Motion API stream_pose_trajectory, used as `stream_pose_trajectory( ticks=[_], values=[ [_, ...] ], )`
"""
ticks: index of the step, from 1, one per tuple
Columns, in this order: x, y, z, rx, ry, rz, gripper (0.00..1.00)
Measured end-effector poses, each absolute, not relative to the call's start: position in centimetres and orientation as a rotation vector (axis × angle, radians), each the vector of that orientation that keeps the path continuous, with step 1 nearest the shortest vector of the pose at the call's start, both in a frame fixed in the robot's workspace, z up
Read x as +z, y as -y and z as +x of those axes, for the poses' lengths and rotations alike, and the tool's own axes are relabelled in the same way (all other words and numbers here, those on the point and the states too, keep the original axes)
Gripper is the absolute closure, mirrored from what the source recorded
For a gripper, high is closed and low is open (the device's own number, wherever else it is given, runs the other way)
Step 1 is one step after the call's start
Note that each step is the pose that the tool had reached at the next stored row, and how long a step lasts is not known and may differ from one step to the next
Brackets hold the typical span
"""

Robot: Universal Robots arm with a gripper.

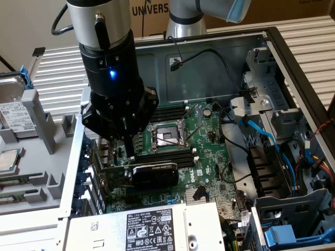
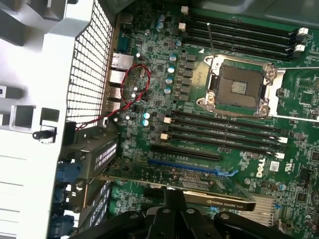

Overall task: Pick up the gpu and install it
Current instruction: 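Press down on the gpu until it lock into place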

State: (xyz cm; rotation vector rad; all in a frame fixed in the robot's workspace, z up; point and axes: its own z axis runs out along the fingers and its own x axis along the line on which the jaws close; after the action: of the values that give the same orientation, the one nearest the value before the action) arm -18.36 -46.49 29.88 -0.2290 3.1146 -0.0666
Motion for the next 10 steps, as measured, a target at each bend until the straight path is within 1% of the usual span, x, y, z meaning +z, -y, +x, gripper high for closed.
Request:
stream_pose_trajectory(
  ticks=[10],
  values=[
    [29.89,46.49,-17.88,-0.066,-3.120,-0.230,0.89]
  ],
)
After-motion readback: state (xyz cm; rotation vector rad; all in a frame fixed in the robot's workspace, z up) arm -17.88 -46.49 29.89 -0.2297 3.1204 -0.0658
